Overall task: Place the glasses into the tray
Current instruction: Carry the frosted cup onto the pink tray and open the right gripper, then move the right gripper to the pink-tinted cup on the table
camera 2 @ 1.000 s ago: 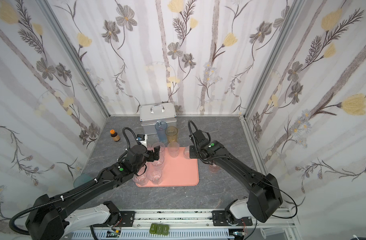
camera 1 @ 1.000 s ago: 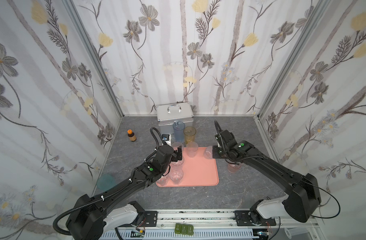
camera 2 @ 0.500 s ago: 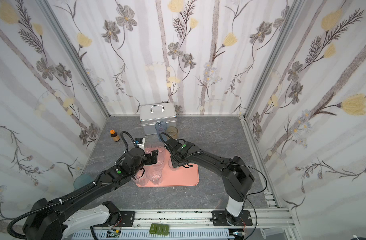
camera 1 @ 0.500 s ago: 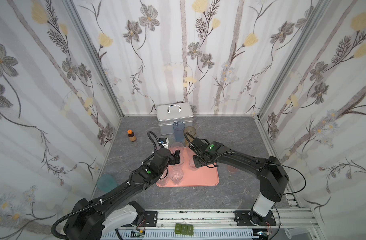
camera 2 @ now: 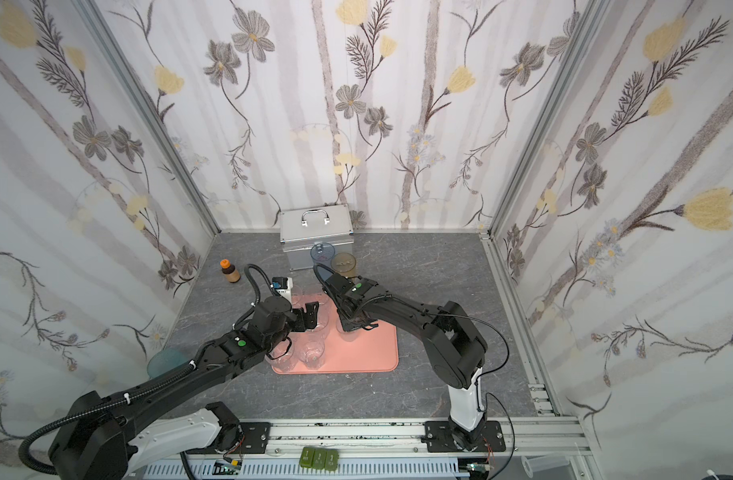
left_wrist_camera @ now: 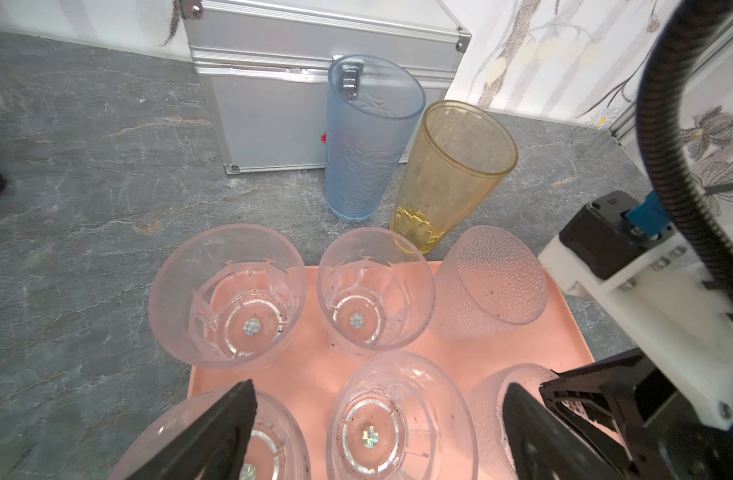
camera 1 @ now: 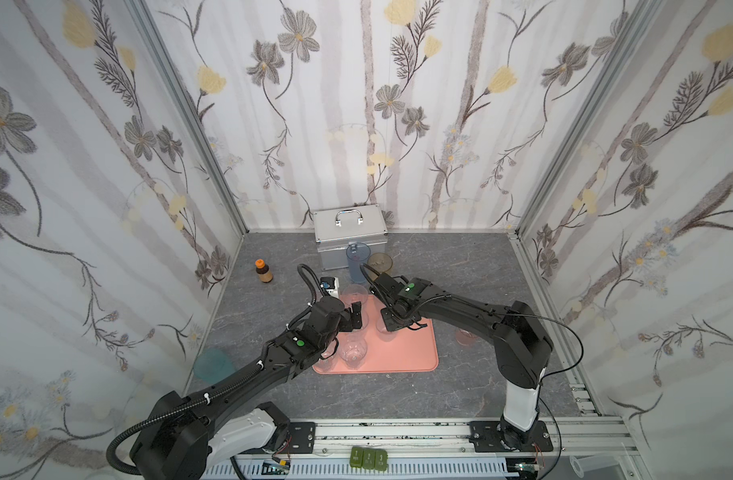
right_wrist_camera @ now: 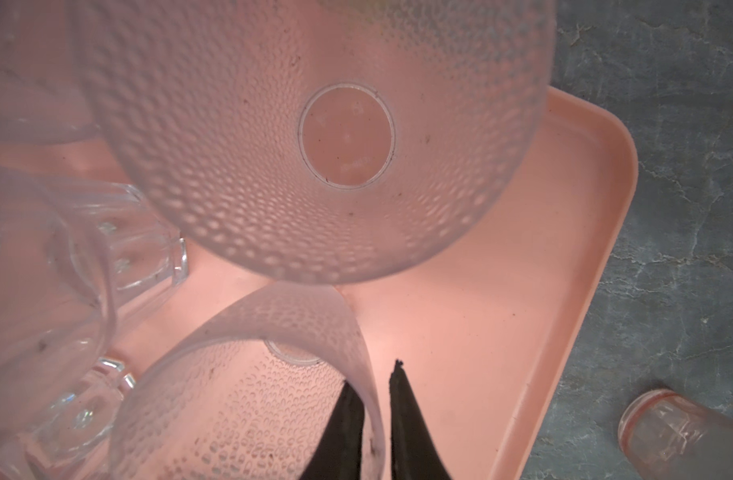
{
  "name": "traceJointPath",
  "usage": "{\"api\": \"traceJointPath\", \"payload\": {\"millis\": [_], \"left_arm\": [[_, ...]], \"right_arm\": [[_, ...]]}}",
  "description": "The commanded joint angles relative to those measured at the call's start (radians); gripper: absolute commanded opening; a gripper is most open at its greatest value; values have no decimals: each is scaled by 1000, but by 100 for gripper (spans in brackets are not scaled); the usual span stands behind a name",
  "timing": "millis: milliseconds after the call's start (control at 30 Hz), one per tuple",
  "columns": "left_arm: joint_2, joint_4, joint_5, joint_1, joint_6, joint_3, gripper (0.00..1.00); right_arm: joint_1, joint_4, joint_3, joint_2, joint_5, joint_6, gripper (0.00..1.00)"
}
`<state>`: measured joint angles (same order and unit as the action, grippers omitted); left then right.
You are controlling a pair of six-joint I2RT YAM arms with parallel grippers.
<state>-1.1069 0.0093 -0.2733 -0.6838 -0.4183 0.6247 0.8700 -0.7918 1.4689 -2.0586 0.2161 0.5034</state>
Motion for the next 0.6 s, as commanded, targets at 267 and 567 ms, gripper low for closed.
{"api": "traceJointPath", "payload": {"millis": [267,567], "left_arm": [[-59,15,5,-38,-23,49,95],[-134,17,-36,-140,-26,132,94]], "right_arm": [[-19,101,-40,43,-24,34,18],[-133,95,-178,318,-41,10,41]]}}
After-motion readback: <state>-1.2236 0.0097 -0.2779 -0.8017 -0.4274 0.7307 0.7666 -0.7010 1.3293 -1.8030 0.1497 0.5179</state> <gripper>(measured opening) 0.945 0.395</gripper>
